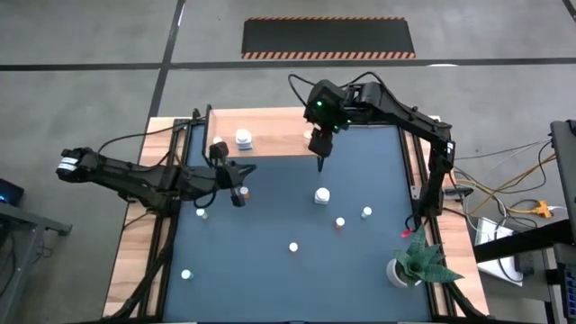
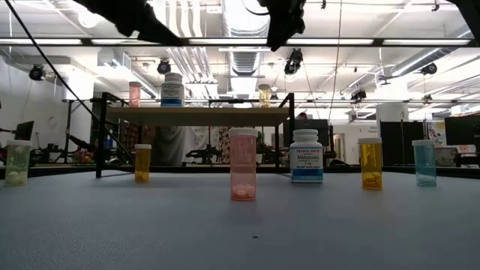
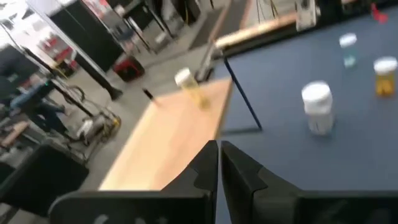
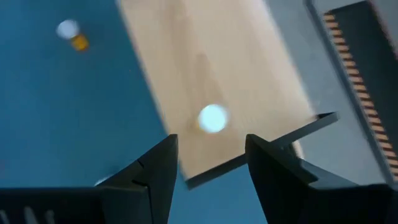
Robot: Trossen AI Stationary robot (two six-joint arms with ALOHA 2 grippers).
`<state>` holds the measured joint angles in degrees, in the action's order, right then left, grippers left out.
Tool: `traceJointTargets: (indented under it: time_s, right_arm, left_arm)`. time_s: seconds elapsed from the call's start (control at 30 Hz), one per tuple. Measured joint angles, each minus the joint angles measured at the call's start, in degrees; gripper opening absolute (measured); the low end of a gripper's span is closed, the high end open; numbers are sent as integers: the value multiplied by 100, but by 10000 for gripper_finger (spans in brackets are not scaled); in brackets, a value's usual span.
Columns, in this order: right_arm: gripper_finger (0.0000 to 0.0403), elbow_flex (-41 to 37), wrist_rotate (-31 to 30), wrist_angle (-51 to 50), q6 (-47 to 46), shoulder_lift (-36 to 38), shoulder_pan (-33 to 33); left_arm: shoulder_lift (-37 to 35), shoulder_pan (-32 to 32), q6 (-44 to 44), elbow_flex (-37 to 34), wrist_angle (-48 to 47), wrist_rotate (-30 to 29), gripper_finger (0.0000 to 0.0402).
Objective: Pick and place medicine bottles onto shelf by color
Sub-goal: Adjust the white pill bottle on the shelf
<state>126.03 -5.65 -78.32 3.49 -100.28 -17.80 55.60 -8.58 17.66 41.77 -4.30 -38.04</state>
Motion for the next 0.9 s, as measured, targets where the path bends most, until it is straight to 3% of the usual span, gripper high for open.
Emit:
traceJointTargets:
  time_s: [0.2,0.33,0.7,0.9]
  right_arm:
    - [180,-139,120,-275,-119,462,564]
    - [180,-452,122,-156,-195,860,1012]
    - [179,-1969,119,721,-195,1787,1832]
    - [179,-2521,115,745,-333,2004,1869]
  left_arm:
    - [2,82,265,344,358,-606,0]
    - [1,470,483,1431,-727,-524,0]
    - [1012,2761,513,3405,-3846,1566,0]
    - [1802,3892,1134,4298,-5121,3553,0]
